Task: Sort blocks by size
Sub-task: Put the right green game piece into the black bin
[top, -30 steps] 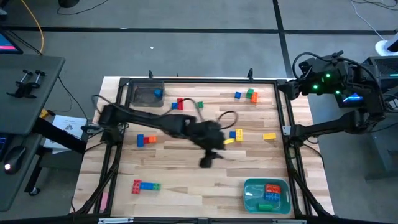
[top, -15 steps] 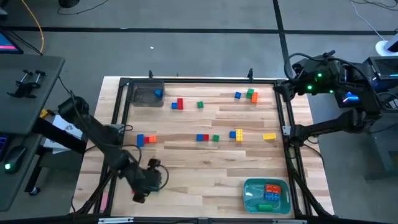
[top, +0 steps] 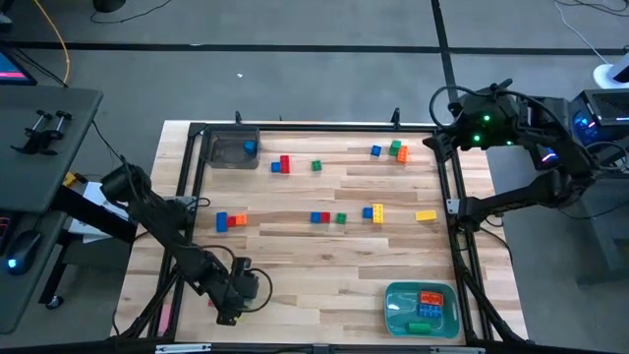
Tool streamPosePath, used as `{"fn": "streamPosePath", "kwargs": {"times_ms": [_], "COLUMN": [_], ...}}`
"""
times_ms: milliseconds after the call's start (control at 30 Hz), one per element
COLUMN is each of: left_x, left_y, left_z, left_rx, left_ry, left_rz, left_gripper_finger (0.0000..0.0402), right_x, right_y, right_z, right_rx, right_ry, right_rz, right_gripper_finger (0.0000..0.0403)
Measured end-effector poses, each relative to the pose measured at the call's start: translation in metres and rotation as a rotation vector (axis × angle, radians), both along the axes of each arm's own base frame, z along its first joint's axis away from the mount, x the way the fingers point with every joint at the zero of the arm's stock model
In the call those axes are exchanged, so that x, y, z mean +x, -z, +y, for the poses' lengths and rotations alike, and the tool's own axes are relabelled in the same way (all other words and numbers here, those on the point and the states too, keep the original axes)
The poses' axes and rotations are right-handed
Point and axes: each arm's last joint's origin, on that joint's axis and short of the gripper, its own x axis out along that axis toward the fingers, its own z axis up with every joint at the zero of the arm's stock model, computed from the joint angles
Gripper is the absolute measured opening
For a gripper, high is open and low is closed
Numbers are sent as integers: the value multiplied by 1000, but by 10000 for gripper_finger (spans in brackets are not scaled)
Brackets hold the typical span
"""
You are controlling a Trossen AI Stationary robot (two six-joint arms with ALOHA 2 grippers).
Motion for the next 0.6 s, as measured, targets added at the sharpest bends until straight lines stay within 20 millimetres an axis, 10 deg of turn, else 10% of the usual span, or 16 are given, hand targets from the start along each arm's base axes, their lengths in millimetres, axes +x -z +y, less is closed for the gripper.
{"fn": "streamPosePath", "kwargs": {"times_ms": [600], "left_x": [3], "left_y": [30], "left_z": [-1], "left_rx": [78], "left_ry": [-117], "left_rz": [74], "left_gripper_finger": [301], "right_x": [2], "right_y": [1], "right_z": [-1], "right_rx": [-4], "right_ry": [-8], "right_rz": [9], "right_gripper_finger": [256]}}
